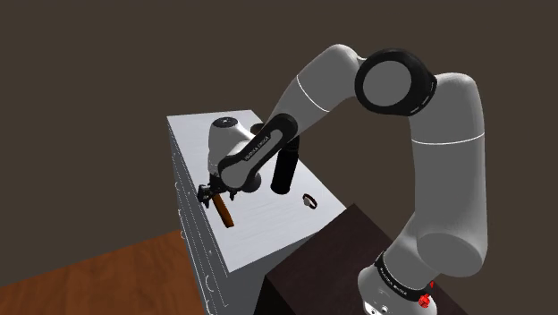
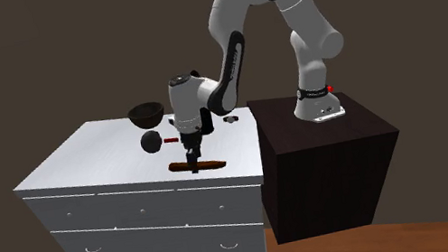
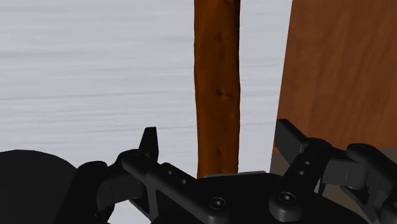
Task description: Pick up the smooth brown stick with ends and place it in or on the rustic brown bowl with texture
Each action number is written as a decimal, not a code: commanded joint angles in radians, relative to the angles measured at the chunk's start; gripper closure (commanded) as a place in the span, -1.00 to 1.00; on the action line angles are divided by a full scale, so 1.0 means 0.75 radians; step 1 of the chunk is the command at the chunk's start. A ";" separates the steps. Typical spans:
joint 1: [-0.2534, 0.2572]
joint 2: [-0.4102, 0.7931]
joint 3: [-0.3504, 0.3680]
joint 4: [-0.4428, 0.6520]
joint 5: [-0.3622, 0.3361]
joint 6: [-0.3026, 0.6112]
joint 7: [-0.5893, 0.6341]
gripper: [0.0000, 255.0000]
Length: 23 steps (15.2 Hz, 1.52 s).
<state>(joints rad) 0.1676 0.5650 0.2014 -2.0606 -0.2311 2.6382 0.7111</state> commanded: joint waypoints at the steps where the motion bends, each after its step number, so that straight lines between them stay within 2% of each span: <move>1: 0.007 0.031 -0.009 0.011 -0.009 0.020 0.006 -1.00; 9: 0.007 0.031 -0.009 0.011 -0.009 0.020 0.006 -1.00; 10: 0.007 0.031 -0.009 0.011 -0.009 0.020 0.006 1.00; 19: 0.007 0.031 -0.010 0.011 -0.009 0.020 0.006 1.00; 23: -0.008 -0.032 0.010 -0.004 0.011 -0.028 -0.009 1.00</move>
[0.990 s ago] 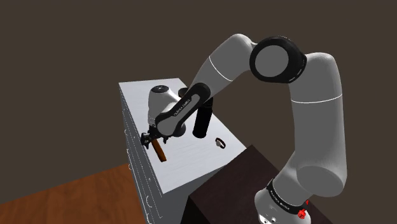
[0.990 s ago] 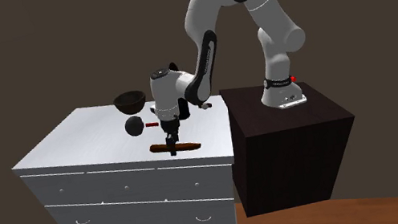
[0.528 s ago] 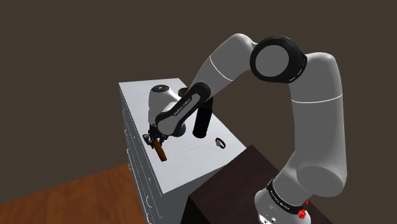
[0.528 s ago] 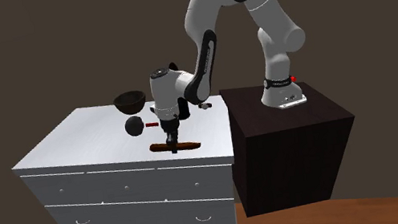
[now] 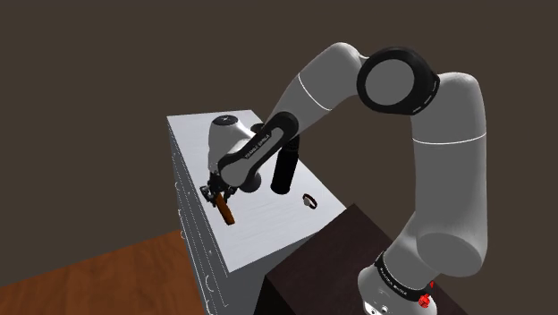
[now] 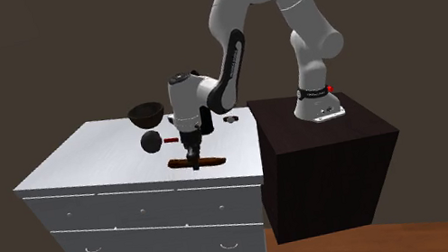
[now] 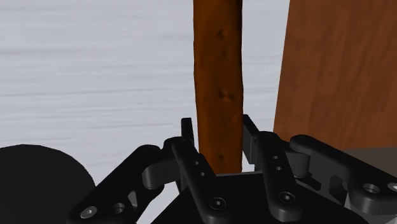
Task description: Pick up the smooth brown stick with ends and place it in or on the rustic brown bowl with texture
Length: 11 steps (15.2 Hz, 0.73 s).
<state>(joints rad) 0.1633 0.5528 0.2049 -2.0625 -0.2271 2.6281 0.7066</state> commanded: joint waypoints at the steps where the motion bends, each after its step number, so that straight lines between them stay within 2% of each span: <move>1: -0.006 -0.031 0.011 -0.005 0.011 -0.026 -0.007 1.00; 11: -0.039 -0.179 0.055 -0.019 0.068 -0.157 -0.047 1.00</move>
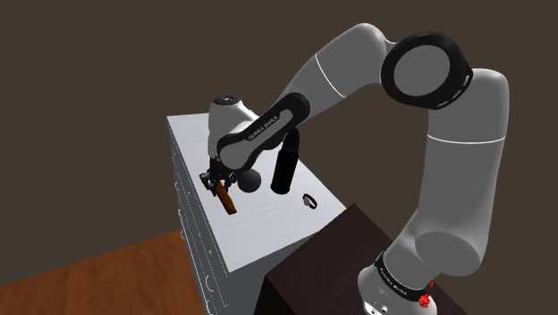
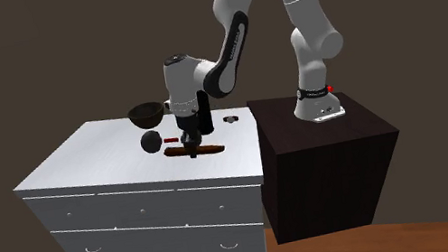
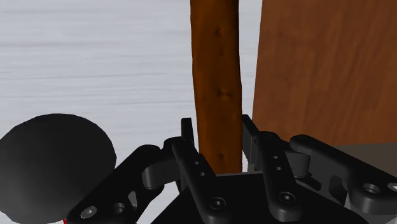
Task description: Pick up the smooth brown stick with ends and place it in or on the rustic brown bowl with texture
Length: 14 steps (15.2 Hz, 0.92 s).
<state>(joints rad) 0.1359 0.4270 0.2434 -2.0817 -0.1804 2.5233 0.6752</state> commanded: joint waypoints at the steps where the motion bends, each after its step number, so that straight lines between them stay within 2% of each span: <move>1: -0.006 -0.025 0.008 0.006 0.012 -0.031 -0.009 1.00; 14: -0.034 -0.191 0.046 0.036 0.086 -0.220 -0.060 1.00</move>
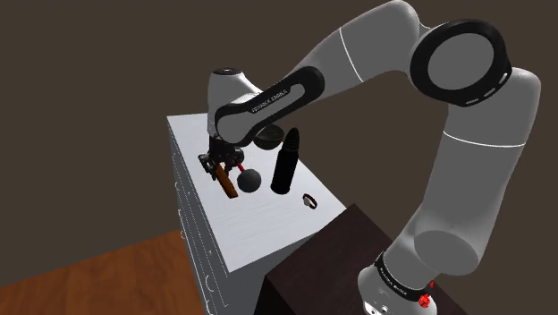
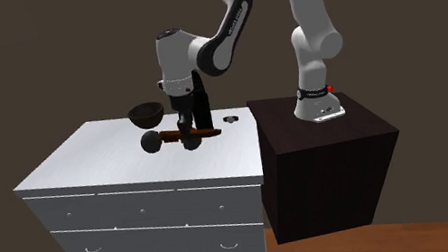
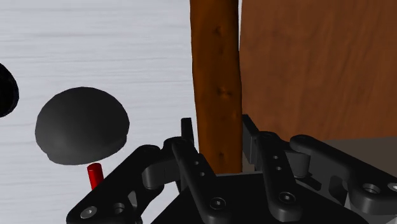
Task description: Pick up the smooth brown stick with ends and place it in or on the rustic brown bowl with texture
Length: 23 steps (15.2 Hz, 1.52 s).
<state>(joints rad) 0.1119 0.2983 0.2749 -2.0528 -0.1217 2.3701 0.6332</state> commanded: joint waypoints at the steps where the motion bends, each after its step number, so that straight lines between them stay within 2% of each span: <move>1: -0.003 -0.031 0.006 0.001 0.013 -0.031 -0.007 1.00; 4: -0.007 -0.058 0.010 0.013 0.025 -0.069 -0.015 1.00; 12: -0.154 0.018 -0.068 0.131 0.042 -0.106 -0.258 1.00; 23: -0.335 0.230 -0.156 0.466 0.057 -0.226 -0.552 1.00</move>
<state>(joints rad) -0.1288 0.4530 0.1630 -1.7347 -0.0799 2.2137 0.2382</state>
